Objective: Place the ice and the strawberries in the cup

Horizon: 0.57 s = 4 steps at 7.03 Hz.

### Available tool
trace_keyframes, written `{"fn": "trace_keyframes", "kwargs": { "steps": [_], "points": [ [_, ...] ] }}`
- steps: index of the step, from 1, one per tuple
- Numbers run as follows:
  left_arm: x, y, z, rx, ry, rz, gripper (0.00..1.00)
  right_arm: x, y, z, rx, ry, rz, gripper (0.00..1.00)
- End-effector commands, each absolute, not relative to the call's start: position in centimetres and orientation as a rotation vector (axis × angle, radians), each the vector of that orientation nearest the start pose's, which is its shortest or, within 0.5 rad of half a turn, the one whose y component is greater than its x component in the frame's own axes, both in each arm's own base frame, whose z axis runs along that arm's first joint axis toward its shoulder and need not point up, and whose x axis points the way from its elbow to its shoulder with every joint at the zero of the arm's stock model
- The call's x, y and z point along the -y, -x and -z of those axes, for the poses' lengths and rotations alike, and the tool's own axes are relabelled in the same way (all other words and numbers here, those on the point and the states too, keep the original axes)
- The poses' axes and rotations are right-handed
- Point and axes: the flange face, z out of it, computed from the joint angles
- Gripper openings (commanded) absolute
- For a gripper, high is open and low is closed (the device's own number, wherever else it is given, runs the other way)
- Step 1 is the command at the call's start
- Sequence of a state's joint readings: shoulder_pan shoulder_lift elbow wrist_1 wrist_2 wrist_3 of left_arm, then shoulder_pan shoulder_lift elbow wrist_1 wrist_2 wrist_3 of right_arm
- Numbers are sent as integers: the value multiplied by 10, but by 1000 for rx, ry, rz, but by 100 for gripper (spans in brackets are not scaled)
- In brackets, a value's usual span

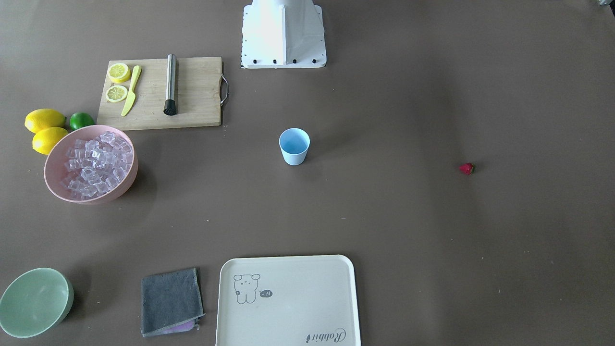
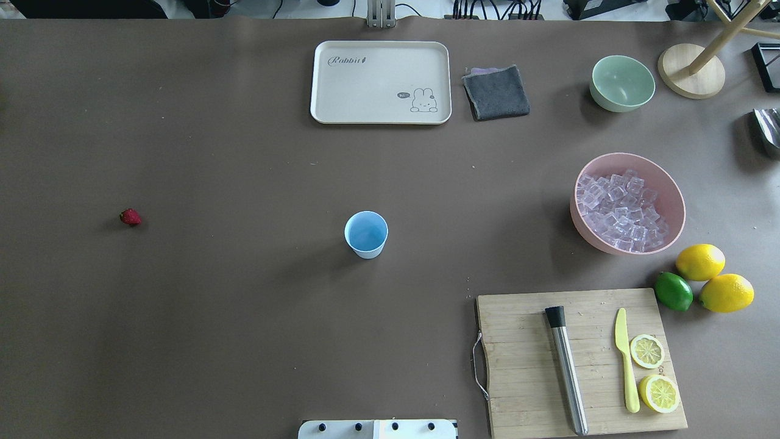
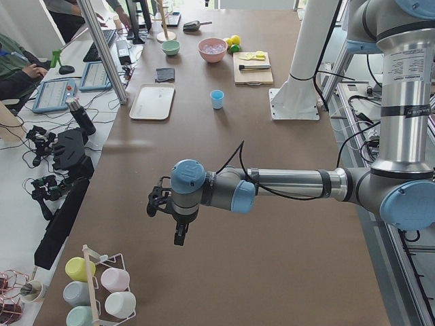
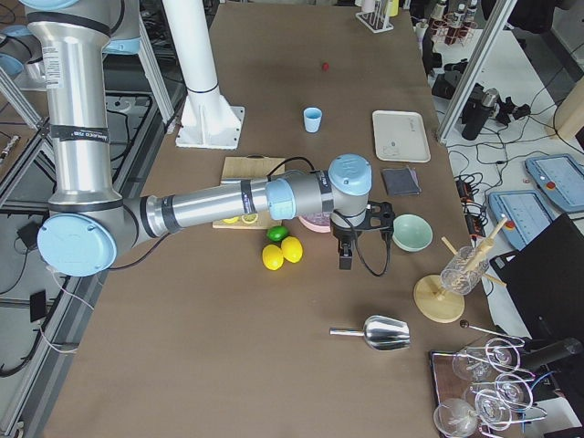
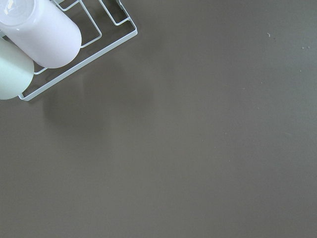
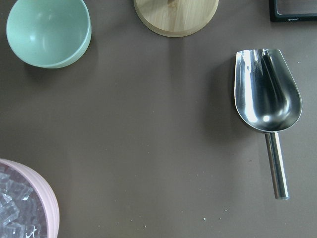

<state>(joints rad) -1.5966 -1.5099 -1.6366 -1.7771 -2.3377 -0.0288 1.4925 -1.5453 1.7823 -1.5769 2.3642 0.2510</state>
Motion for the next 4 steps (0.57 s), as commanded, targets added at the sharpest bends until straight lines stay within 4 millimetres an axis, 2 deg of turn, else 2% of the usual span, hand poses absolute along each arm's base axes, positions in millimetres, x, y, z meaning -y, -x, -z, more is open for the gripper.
{"fn": "trace_keyframes", "kwargs": {
  "steps": [1, 4],
  "points": [
    [477, 77, -633, -762, -205, -32, 98, 509, -23, -539, 816, -90, -69, 100],
    [478, 77, -629, -764, -220, -33, 98, 509, -22, -539, 814, -93, -64, 100]
  ]
}}
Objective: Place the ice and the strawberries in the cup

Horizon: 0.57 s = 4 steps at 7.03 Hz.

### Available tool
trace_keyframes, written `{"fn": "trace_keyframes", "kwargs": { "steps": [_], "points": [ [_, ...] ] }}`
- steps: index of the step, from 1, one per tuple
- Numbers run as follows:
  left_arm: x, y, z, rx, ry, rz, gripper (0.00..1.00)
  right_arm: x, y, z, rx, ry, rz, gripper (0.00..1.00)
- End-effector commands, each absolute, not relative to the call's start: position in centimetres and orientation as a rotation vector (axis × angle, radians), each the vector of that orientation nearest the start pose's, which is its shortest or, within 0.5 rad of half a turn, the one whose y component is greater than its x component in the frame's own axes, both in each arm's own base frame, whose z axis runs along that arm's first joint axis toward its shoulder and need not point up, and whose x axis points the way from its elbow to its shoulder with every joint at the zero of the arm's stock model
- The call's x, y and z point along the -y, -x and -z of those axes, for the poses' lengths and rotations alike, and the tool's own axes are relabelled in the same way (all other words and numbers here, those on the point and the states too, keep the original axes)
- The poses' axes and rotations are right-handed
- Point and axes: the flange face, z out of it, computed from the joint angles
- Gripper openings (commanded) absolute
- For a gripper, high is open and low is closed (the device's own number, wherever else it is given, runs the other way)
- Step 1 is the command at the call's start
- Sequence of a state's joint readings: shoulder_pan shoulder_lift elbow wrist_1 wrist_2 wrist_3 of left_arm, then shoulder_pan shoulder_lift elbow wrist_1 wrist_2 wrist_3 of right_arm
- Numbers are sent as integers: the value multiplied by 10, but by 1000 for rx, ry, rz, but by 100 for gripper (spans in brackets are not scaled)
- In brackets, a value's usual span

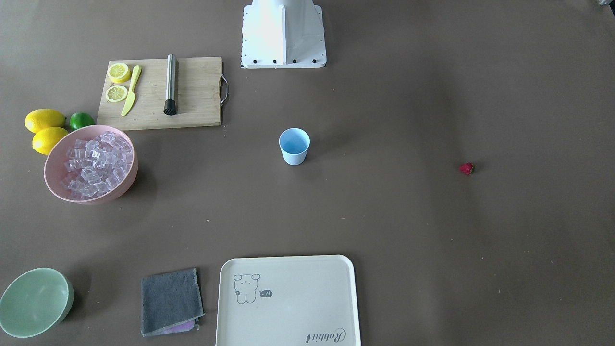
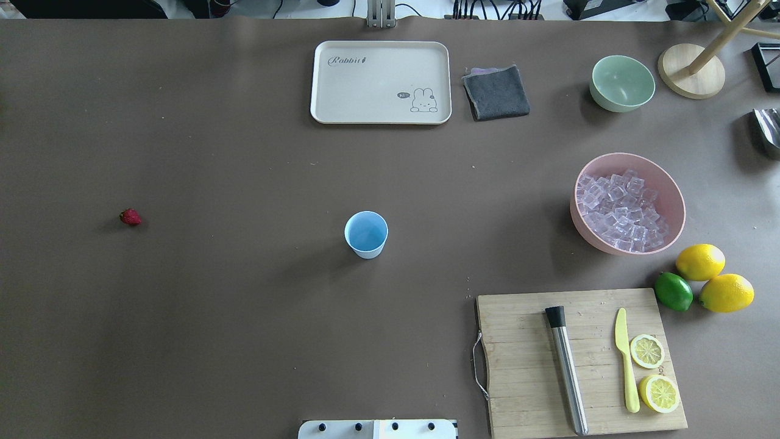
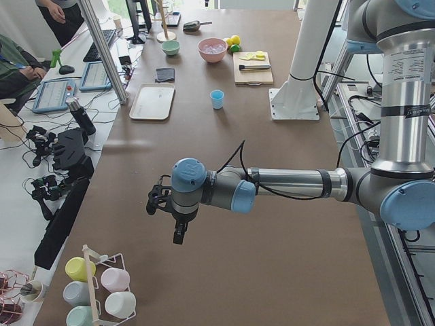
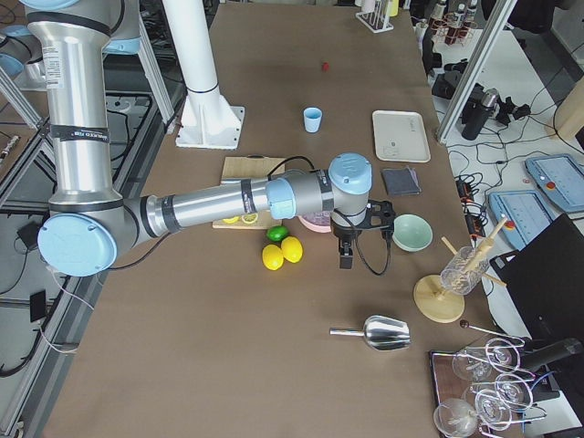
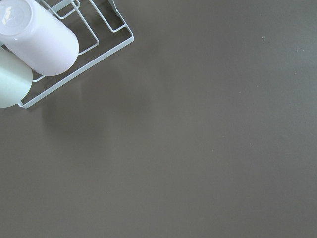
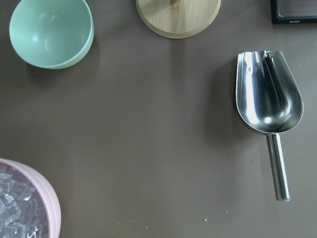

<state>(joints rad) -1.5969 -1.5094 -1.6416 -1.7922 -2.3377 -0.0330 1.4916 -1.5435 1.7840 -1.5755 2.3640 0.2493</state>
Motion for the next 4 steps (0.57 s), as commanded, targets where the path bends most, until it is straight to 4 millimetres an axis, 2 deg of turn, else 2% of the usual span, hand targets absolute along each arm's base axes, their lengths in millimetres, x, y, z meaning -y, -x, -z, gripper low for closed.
{"fn": "trace_keyframes", "kwargs": {
  "steps": [1, 4],
  "points": [
    [478, 77, -629, -764, -220, -33, 98, 509, -22, -539, 810, -94, -62, 100],
    [478, 77, -630, -766, -219, -33, 98, 511, -18, -537, 815, -98, -41, 100]
  ]
}}
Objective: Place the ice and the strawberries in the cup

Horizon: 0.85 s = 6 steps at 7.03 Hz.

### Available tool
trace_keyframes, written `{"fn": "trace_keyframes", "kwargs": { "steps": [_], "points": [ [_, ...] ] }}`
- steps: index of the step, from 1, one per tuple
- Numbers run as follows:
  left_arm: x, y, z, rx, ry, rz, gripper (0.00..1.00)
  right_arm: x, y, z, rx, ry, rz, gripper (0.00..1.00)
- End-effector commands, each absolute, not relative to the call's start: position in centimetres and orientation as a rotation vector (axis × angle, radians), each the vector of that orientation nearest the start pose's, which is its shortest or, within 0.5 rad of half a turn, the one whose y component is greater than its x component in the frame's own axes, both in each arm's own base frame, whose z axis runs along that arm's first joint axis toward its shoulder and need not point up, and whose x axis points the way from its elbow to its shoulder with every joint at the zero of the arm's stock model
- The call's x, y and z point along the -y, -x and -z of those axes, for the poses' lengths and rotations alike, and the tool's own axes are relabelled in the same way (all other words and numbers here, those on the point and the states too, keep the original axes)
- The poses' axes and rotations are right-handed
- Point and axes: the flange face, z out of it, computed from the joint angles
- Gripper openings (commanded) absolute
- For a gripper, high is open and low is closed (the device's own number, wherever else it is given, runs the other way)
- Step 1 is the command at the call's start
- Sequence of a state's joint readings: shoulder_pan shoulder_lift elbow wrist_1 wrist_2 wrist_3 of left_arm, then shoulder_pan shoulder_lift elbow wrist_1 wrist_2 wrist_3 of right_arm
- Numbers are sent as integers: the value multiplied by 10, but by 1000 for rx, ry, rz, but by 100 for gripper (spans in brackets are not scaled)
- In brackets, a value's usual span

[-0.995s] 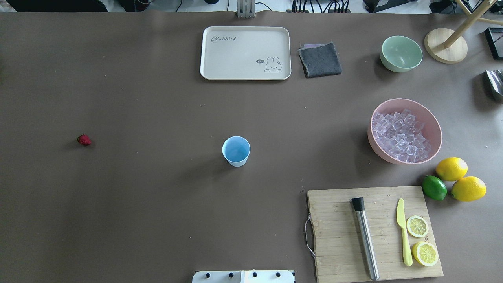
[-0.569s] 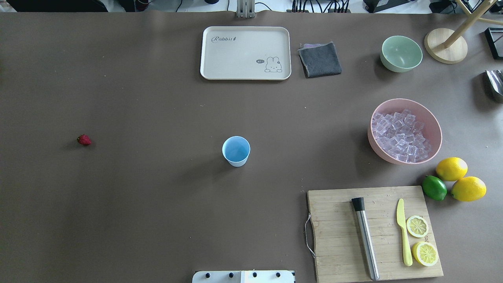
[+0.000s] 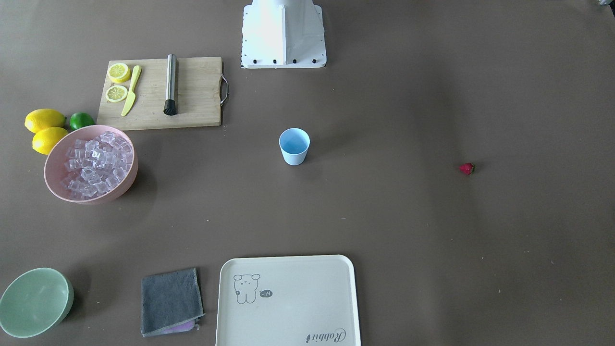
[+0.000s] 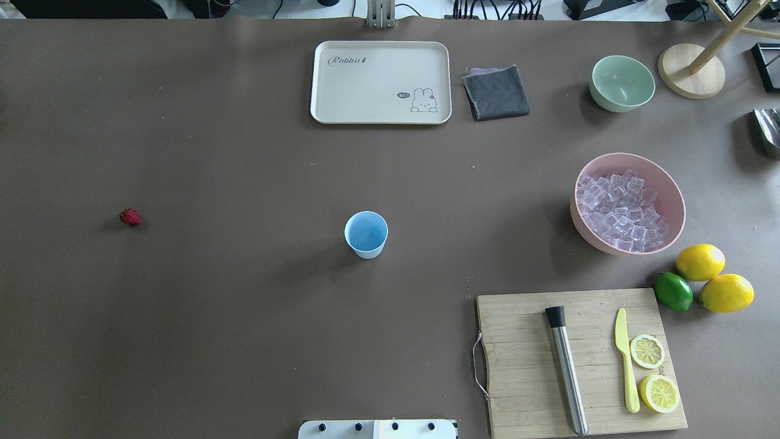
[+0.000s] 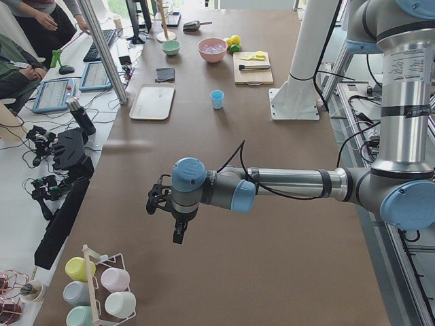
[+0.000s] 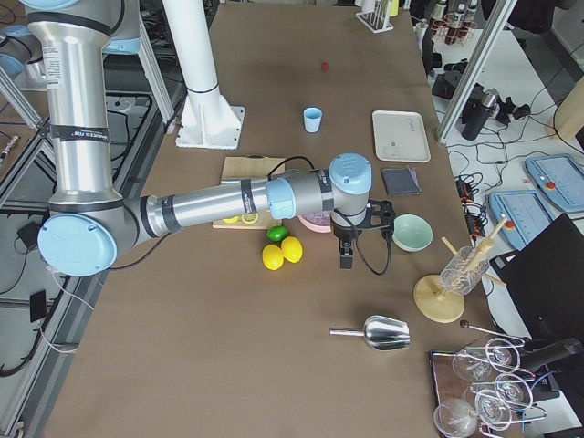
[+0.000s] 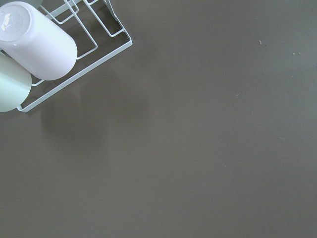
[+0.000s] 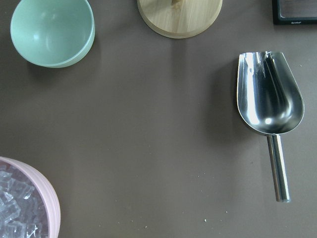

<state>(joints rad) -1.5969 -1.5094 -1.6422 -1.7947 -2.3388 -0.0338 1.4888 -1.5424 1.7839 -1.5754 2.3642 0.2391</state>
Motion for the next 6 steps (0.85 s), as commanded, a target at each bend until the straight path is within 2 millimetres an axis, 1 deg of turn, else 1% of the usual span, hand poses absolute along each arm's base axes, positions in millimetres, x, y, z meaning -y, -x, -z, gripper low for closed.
{"fn": "trace_keyframes", "kwargs": {
  "steps": [1, 5, 6],
  "points": [
    [478, 77, -629, -766, -220, -34, 98, 511, -15, -536, 816, -115, 6, 100],
    [479, 77, -629, -766, -220, -34, 98, 511, -15, -535, 815, -122, 13, 100],
    [479, 76, -629, -767, -221, -35, 98, 512, -14, -535, 821, -151, 25, 100]
  ]
}}
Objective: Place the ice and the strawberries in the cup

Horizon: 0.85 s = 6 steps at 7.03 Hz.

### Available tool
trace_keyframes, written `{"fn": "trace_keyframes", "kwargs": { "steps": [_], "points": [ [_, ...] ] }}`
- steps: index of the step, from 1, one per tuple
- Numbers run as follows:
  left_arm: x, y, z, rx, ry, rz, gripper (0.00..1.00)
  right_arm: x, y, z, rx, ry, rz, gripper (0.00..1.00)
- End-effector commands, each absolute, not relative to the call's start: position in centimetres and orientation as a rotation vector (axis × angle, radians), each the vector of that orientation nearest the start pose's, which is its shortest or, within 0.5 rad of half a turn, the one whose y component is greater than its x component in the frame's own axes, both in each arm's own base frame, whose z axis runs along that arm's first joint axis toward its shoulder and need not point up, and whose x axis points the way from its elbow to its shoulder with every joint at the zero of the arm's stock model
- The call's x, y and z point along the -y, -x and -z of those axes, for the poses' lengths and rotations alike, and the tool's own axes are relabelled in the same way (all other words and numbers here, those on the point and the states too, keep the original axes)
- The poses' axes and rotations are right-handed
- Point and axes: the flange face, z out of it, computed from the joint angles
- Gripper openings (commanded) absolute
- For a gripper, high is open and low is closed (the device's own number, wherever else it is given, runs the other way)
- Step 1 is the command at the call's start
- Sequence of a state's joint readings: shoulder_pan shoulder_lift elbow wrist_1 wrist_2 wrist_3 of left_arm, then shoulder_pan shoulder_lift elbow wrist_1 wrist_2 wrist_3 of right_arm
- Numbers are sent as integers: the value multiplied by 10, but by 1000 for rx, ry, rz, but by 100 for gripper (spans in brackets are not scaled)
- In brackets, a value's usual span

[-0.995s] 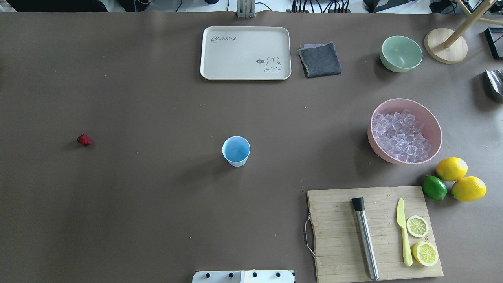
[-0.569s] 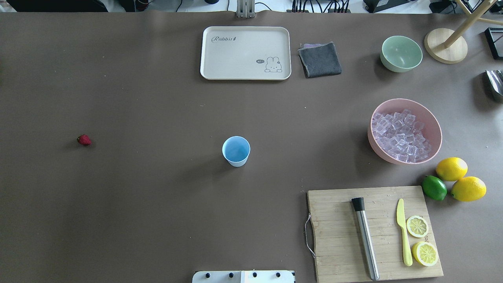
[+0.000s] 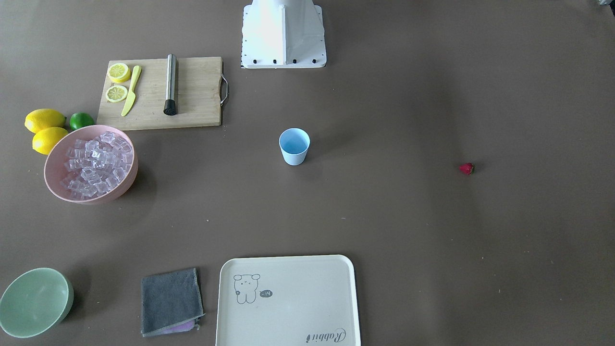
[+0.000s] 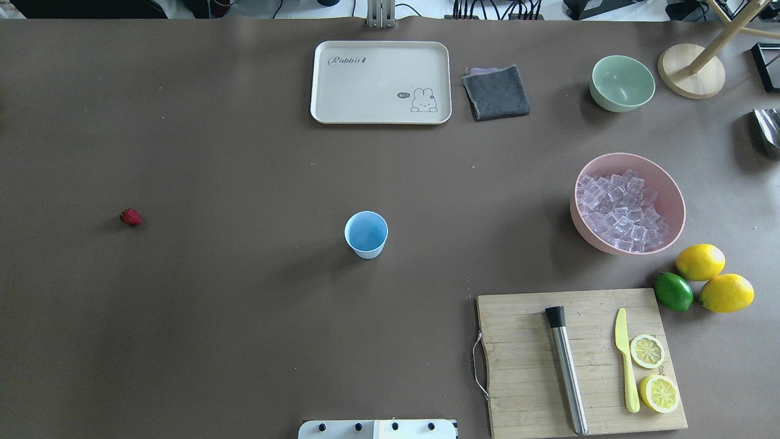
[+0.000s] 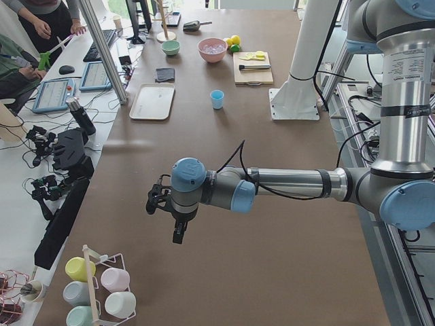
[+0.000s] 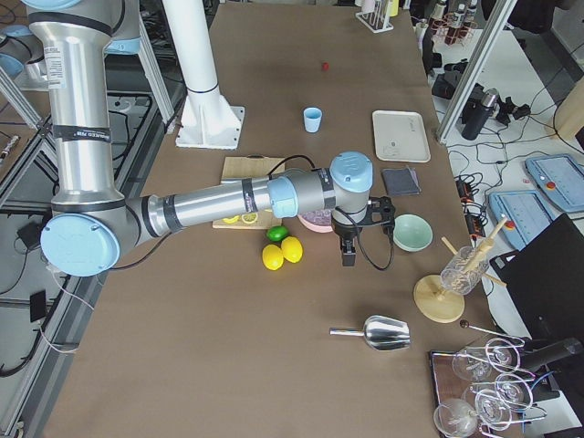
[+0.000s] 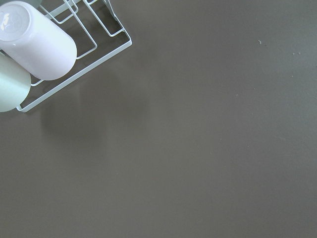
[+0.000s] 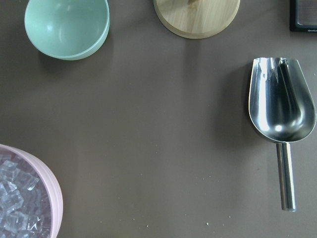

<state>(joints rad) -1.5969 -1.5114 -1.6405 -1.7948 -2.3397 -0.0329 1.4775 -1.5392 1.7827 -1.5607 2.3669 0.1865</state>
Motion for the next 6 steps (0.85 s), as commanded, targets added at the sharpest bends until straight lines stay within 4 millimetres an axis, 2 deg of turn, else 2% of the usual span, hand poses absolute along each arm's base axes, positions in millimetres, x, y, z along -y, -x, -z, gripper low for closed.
{"fn": "trace_keyframes", "kwargs": {
  "steps": [1, 5, 6],
  "points": [
    [480, 76, -628, -767, -222, -36, 98, 512, -13, -533, 824, -153, 19, 100],
    [484, 65, -625, -769, -226, -63, 98, 514, -5, -529, 822, -153, 35, 100],
    [485, 63, -624, -772, -228, -65, 98, 517, 9, -521, 829, -143, 31, 100]
  ]
}}
